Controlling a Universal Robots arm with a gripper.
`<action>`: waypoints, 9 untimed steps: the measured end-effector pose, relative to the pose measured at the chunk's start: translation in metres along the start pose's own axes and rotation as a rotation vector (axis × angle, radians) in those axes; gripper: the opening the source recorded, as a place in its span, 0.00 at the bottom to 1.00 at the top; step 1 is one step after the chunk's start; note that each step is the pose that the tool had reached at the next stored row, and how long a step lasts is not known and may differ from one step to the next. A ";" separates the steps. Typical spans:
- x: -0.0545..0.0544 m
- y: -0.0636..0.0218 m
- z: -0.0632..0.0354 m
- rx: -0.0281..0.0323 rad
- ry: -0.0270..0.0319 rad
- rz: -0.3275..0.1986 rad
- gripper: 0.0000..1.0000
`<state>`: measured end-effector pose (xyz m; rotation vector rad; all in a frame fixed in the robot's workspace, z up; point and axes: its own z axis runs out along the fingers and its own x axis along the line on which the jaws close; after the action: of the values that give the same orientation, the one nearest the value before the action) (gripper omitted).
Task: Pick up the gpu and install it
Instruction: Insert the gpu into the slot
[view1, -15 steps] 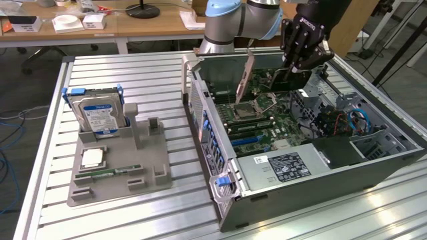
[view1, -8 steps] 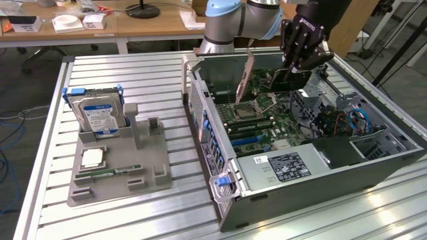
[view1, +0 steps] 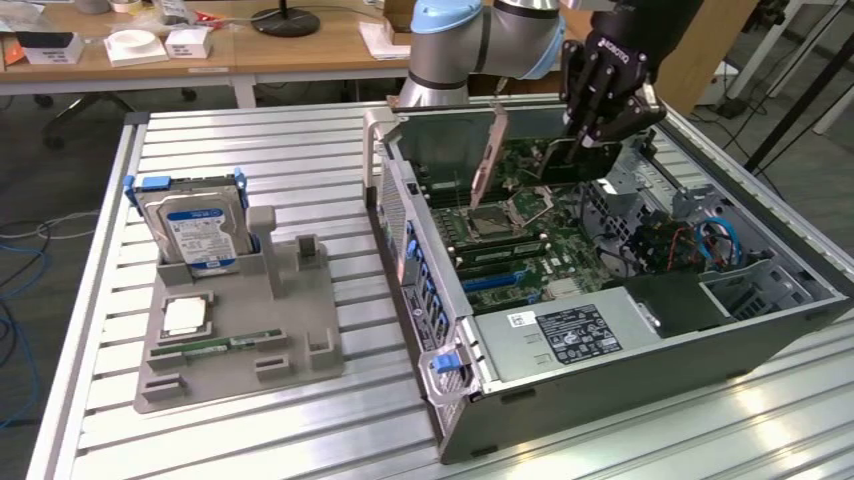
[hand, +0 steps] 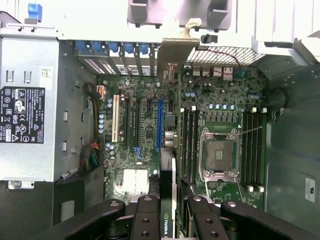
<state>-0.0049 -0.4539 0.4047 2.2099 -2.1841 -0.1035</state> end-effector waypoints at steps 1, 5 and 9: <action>0.000 0.0000 0.0002 0.0000 0.0000 0.000 0.26; 0.000 -0.0001 0.0014 0.0000 -0.0006 0.000 0.26; 0.000 -0.0002 0.0023 0.0000 -0.0011 0.000 0.26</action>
<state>-0.0049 -0.4539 0.4024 2.2104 -2.1845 -0.1048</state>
